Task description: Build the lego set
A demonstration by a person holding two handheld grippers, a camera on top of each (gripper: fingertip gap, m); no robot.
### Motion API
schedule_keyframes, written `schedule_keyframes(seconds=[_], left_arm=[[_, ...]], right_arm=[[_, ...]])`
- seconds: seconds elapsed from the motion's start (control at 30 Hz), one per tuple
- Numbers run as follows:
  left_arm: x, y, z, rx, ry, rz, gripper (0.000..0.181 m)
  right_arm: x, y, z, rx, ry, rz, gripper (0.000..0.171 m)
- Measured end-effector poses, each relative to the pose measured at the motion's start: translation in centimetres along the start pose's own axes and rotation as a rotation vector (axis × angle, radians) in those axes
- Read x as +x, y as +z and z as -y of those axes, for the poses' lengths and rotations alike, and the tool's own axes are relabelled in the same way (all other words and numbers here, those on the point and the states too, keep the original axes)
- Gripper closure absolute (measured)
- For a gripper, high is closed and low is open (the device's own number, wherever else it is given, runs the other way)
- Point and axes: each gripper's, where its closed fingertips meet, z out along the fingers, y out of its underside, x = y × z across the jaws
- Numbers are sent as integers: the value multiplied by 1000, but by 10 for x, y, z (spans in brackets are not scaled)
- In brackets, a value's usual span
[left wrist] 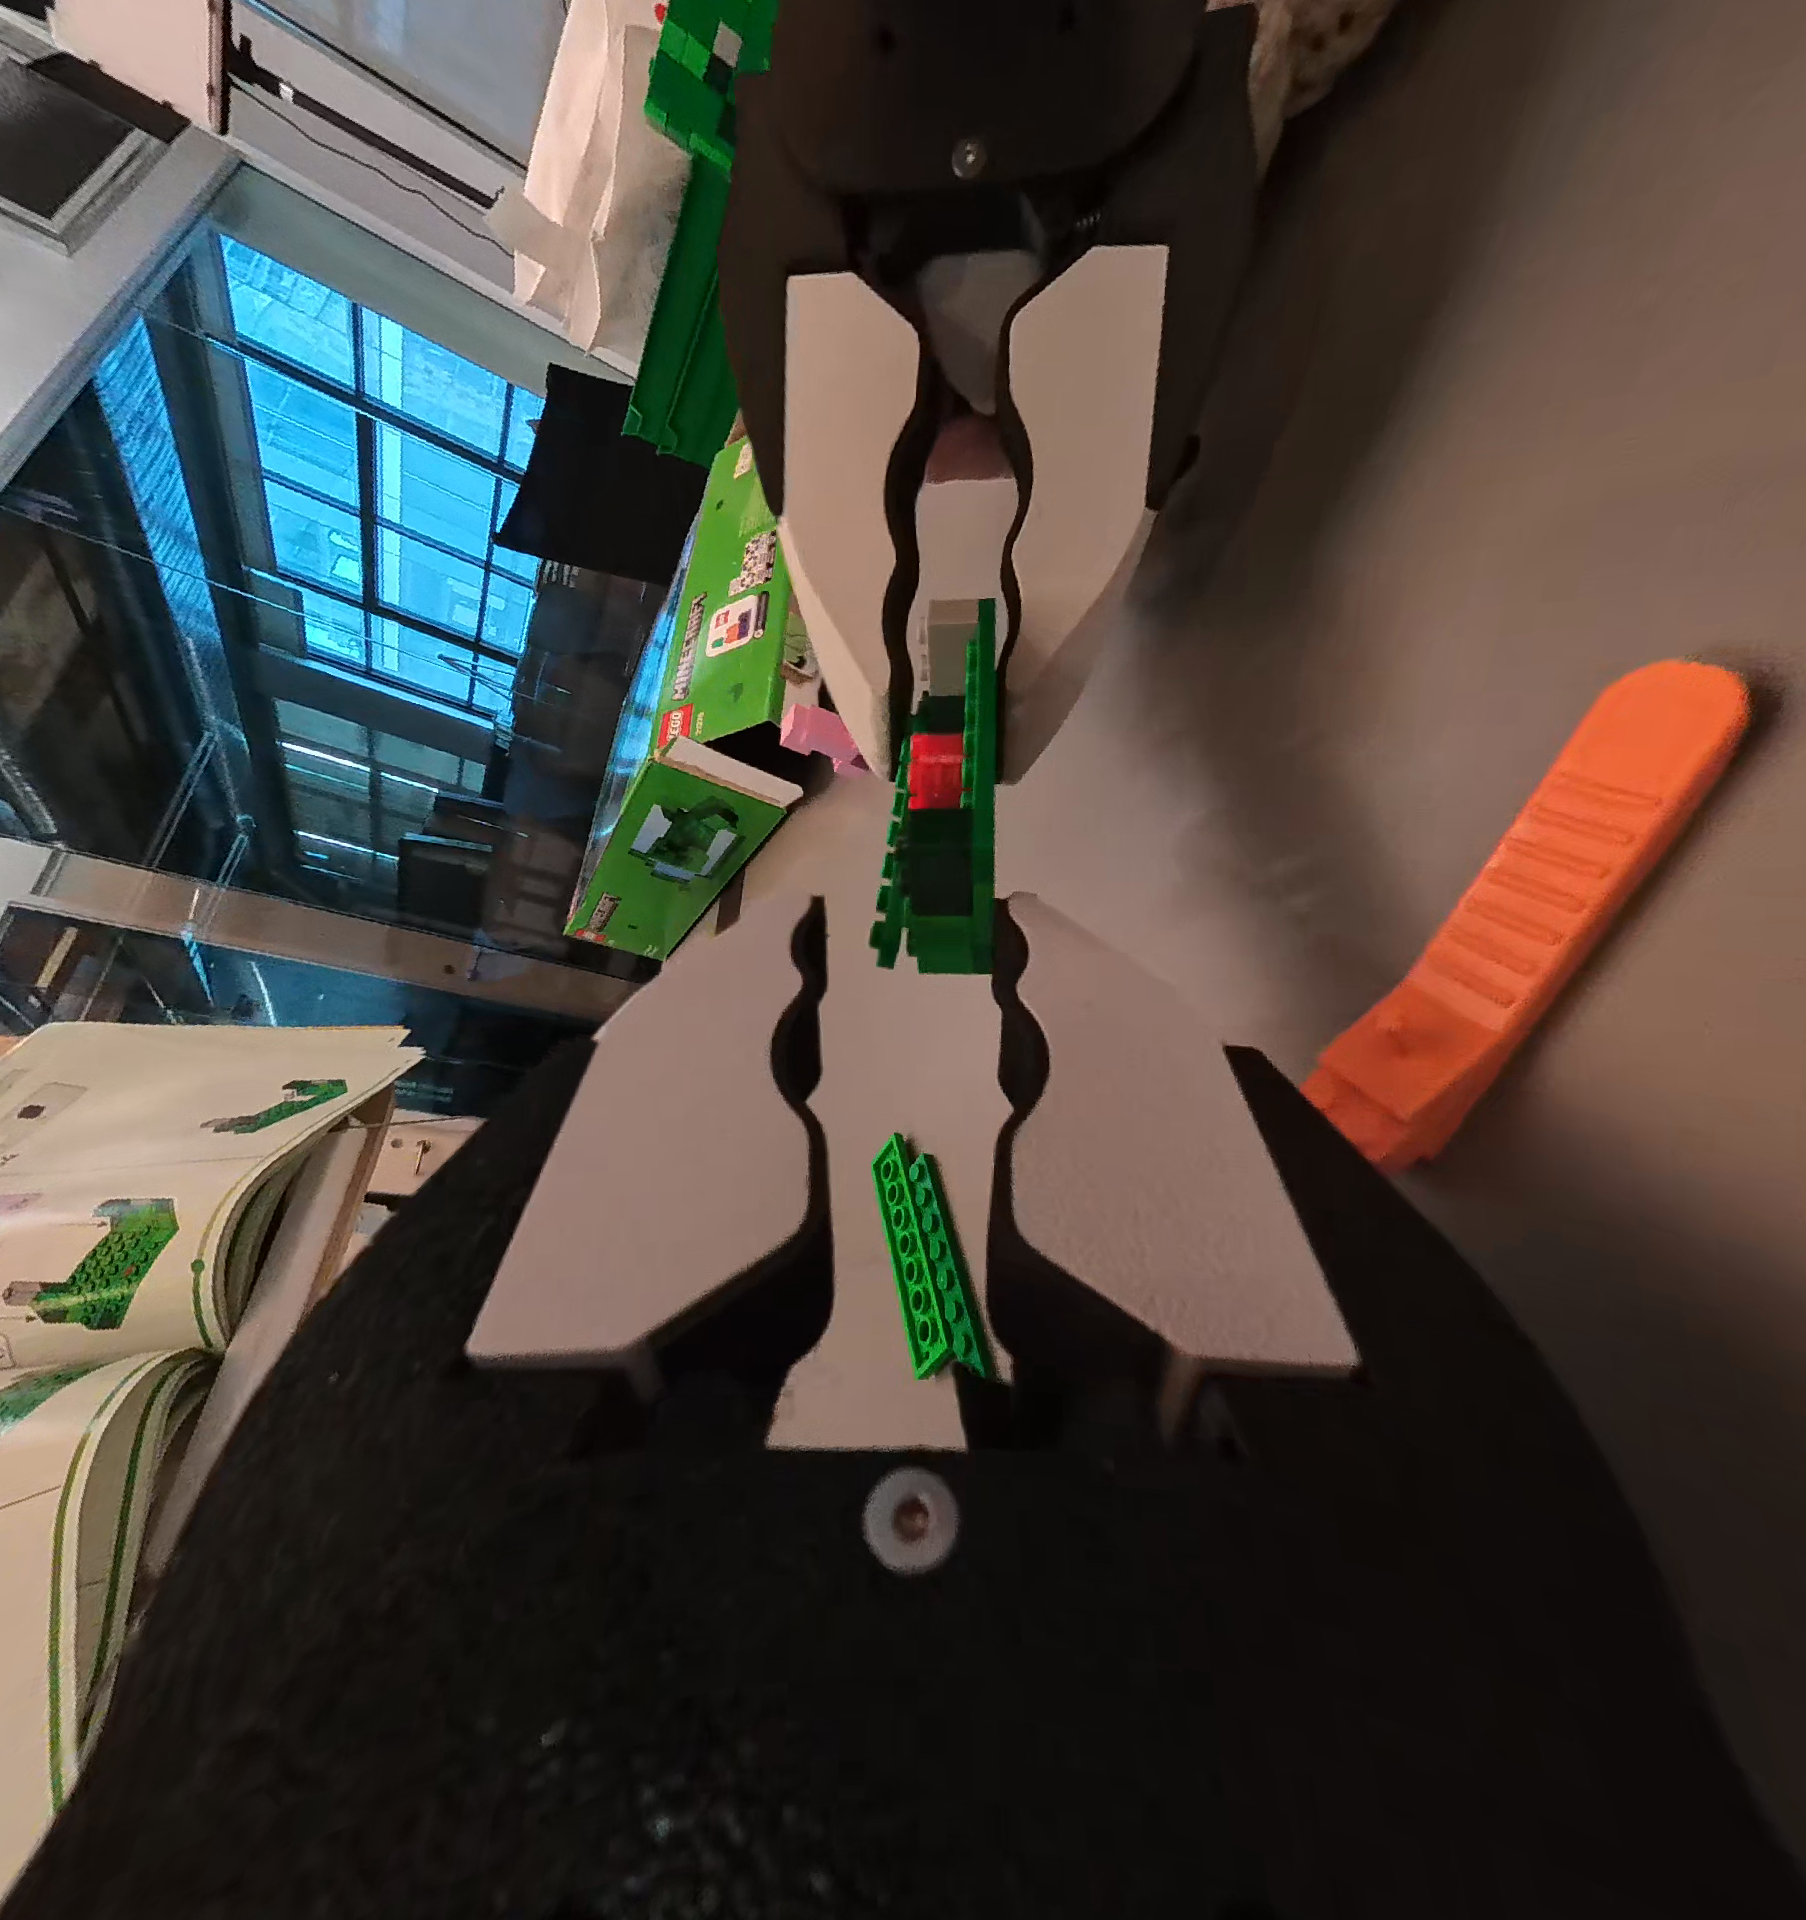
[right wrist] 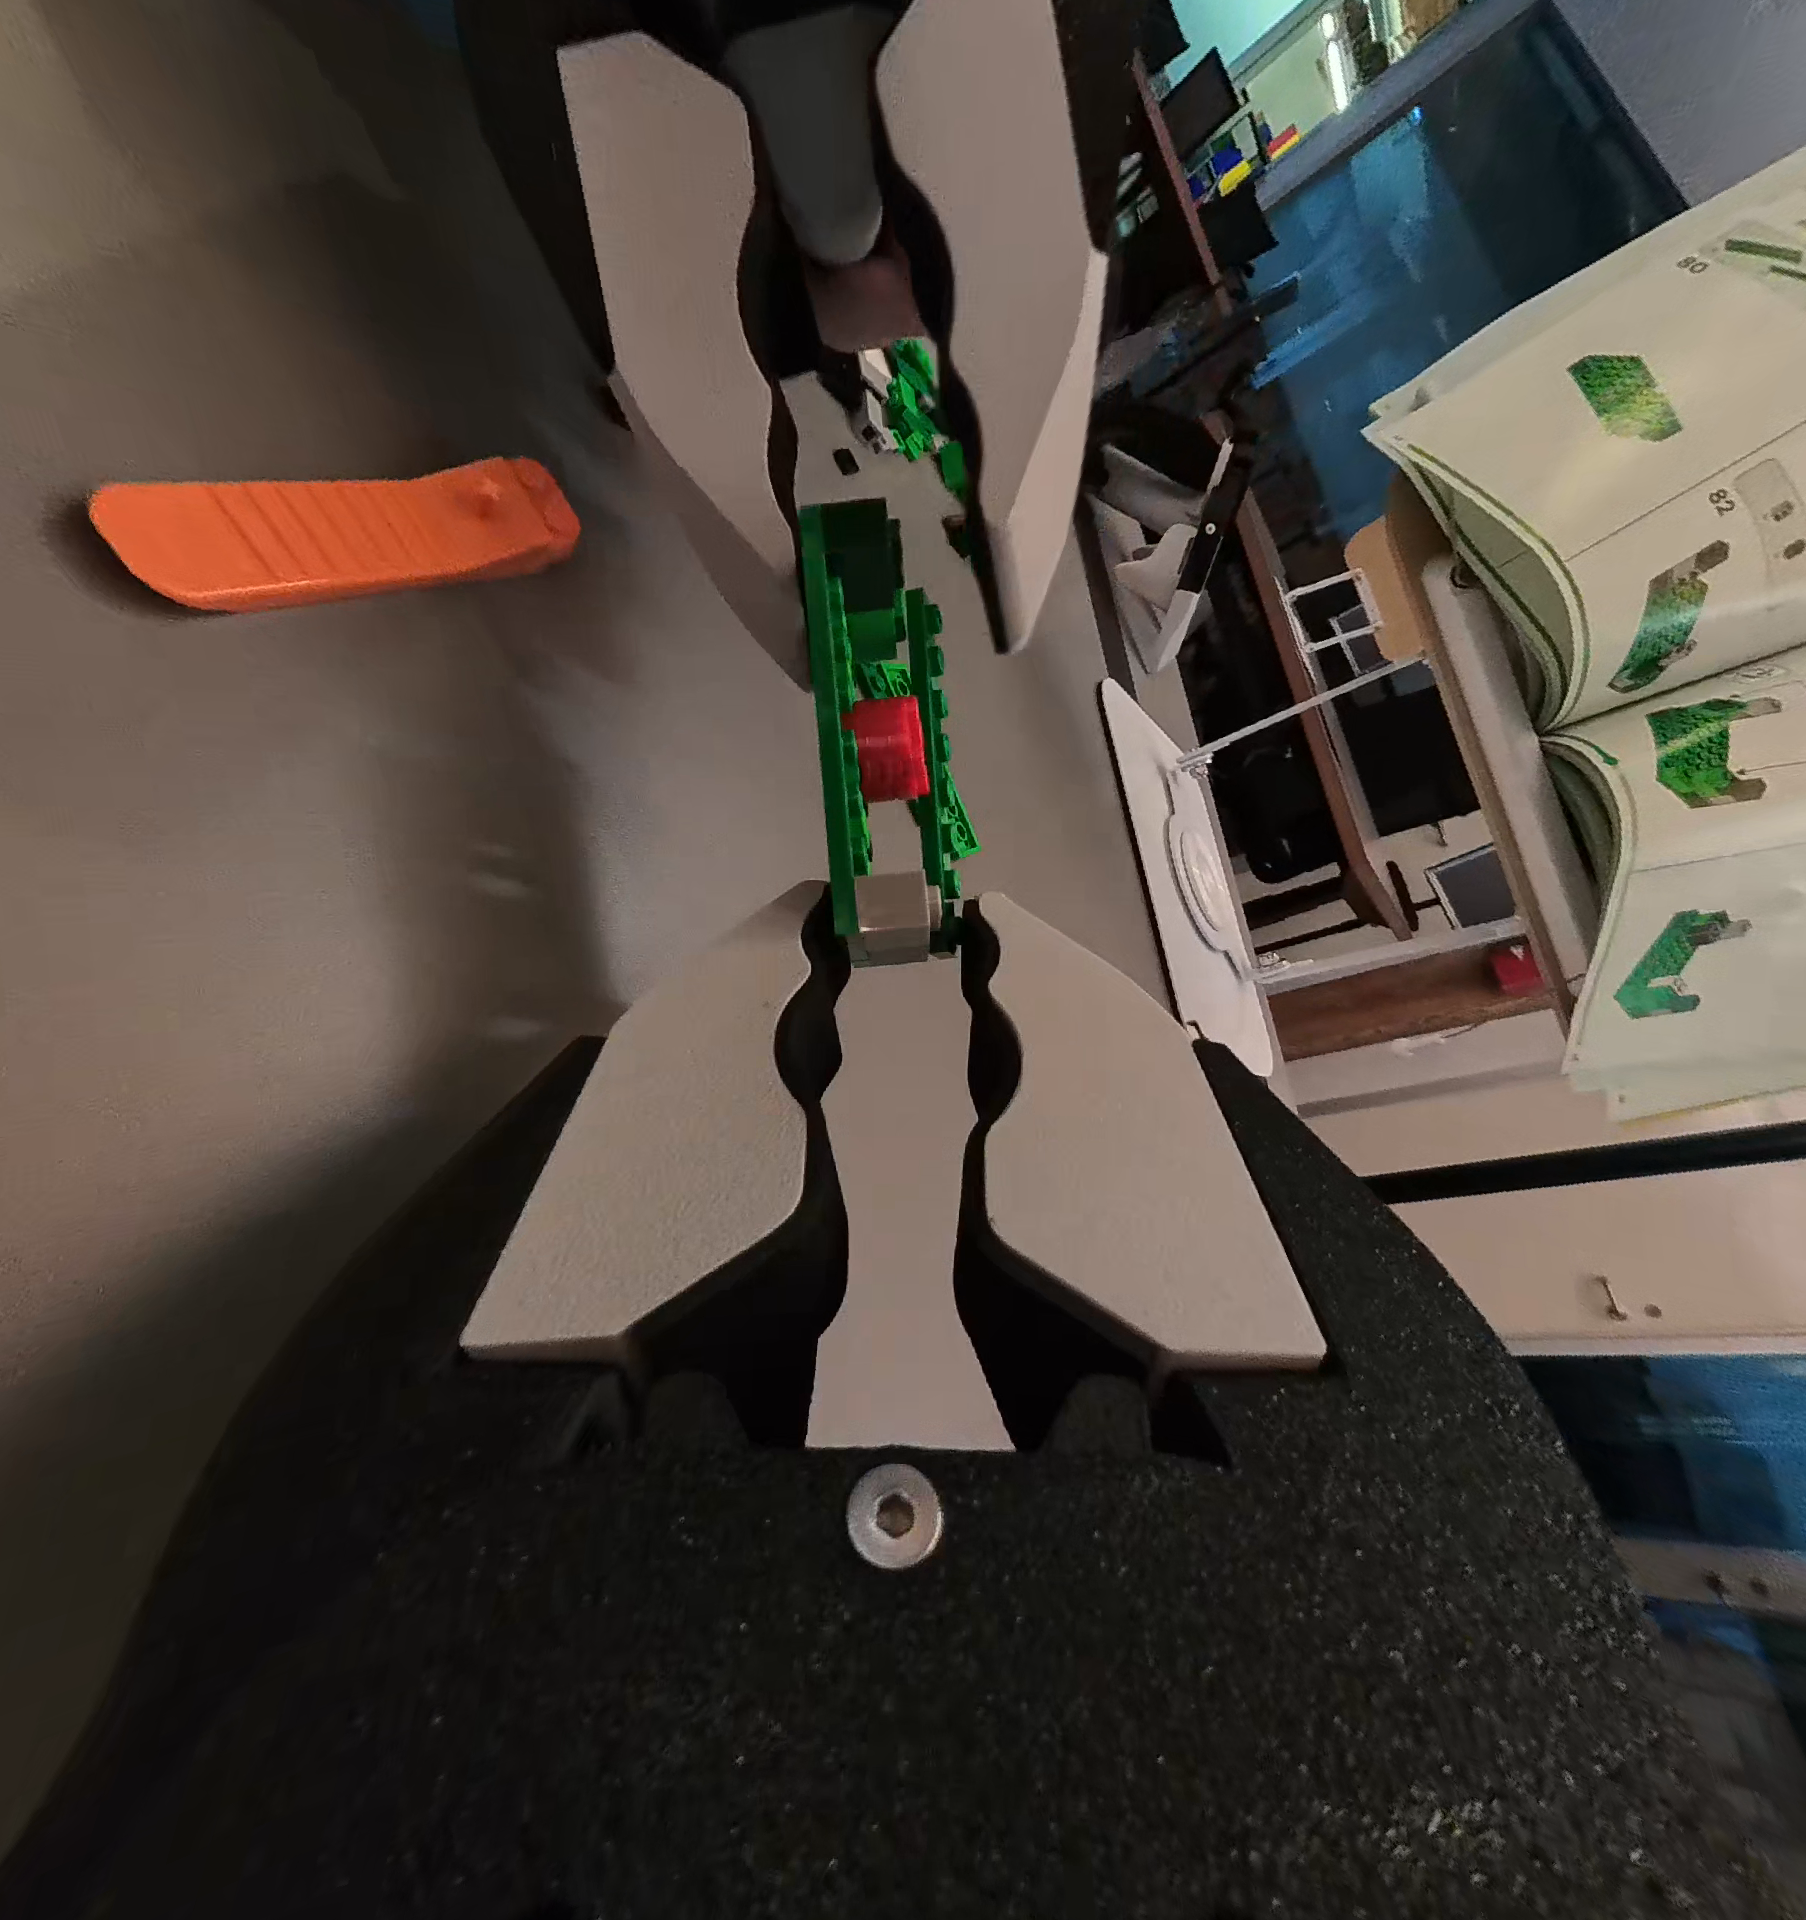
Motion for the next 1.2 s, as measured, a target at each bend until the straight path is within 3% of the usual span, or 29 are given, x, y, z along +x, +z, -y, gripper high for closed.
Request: schedule_keyframes(seconds=[0.23,0.93,1.0,1.13,1.2], left_arm=[[3,2,1,-13,-16,-9,161],[5,3,0,-21,-73,-36,158],[3,3,-1,-20,-144,-29,147],[3,1,-5,-25,-368,-75,126],[-1,-3,2,31,-478,-93,128]], right_arm=[[2,-2,2,12,-2,-6,151],[0,0,1,-19,13,40,151],[4,1,1,-16,-20,-21,150],[23,-5,1,-54,-289,-260,150],[27,-8,4,-66,-390,-330,150]])
